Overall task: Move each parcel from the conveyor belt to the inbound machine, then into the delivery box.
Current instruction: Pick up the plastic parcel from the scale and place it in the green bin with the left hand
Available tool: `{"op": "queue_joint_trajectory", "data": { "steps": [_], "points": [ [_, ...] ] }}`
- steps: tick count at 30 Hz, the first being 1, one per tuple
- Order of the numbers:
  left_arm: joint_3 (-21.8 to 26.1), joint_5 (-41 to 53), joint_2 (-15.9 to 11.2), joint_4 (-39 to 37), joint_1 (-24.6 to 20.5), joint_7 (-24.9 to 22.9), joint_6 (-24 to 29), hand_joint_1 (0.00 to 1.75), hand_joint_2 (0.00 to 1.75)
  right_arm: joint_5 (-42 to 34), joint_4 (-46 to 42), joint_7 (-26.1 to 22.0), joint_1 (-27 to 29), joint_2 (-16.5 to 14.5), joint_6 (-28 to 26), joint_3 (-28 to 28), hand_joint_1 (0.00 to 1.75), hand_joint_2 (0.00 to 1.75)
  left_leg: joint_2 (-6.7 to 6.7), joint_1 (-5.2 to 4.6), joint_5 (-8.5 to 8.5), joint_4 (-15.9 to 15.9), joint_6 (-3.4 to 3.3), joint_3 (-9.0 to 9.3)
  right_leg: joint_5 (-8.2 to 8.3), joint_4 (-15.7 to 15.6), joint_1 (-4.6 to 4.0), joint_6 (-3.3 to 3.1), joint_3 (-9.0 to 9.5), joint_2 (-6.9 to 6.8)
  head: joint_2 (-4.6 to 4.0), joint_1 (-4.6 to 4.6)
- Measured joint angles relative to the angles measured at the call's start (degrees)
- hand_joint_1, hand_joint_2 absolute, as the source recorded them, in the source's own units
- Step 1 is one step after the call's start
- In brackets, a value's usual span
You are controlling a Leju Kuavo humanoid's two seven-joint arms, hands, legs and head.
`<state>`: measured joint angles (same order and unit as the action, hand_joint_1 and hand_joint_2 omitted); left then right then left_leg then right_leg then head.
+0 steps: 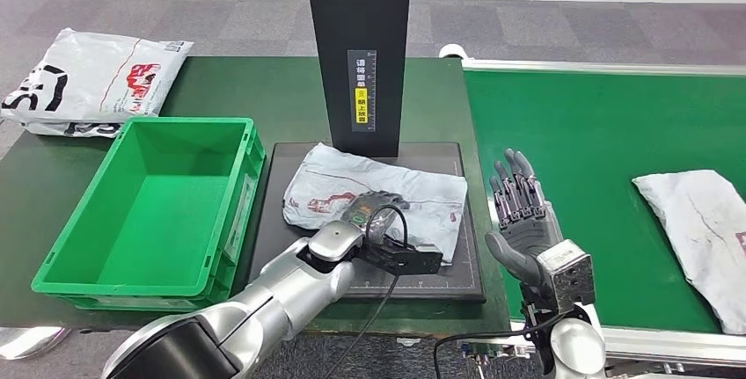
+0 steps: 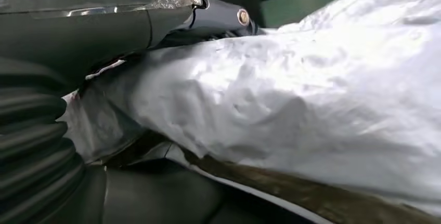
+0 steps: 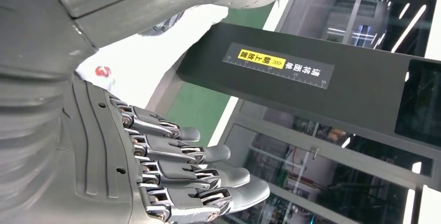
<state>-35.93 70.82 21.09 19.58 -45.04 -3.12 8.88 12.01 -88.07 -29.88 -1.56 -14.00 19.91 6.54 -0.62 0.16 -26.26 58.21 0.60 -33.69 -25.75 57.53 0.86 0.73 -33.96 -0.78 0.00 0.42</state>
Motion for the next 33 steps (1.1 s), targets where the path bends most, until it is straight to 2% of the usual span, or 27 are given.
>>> {"op": "queue_joint_trajectory", "data": {
  "steps": [6, 22, 25, 28, 33],
  "points": [
    [0.00, 0.13, -0.44, -1.53, -0.71, -1.61, -0.14, 1.75, 1.75, -0.13, -0.07, -0.13, 0.86, -0.03, 0.67, 0.14, 0.00, 1.75, 0.00, 0.00, 0.00, 0.00, 0.00, 0.00, 0.00, 0.00, 0.00, 0.00, 0.00, 0.01, 0.00, 0.00],
    [0.01, 1.15, -0.96, -2.82, -1.11, -2.08, 1.00, 1.75, 1.75, -0.04, -0.10, -0.15, 1.53, -0.50, 1.68, 1.38, 0.00, 1.75, 0.00, 0.00, 0.00, 0.00, 0.00, 0.01, 0.00, 0.00, 0.00, 0.00, 0.02, 0.01, 0.00, 0.00],
    [0.24, 1.63, -1.12, -2.84, -1.09, -2.25, 4.24, 1.75, 1.75, 0.21, -0.26, -0.16, 1.64, -0.51, 1.70, 1.50, 0.00, 1.75, 0.00, 0.00, 0.00, 0.00, 0.00, 0.01, 0.00, 0.00, 0.00, 0.00, 0.02, 0.00, 0.00, 0.00],
    [1.50, 1.06, -1.49, -2.61, -1.06, -1.68, 10.25, 1.75, 1.75, 0.32, -0.81, -0.27, 2.18, -0.68, 1.63, 2.05, 0.00, 1.75, 0.01, 0.00, 0.01, 0.00, 0.00, 0.00, 0.00, 0.00, 0.00, 0.00, 0.01, -0.01, 0.00, 0.00],
    [7.86, -1.25, -2.44, 1.17, -0.84, 3.21, 21.90, 1.75, 1.75, -0.10, -2.30, -0.80, 4.62, -1.20, 1.57, 4.05, 0.00, 1.75, 0.02, 0.00, 0.00, 0.00, 0.00, -0.04, -0.01, 0.00, 0.00, 0.00, -0.02, -0.02, 0.00, 0.00]
  ]
}}
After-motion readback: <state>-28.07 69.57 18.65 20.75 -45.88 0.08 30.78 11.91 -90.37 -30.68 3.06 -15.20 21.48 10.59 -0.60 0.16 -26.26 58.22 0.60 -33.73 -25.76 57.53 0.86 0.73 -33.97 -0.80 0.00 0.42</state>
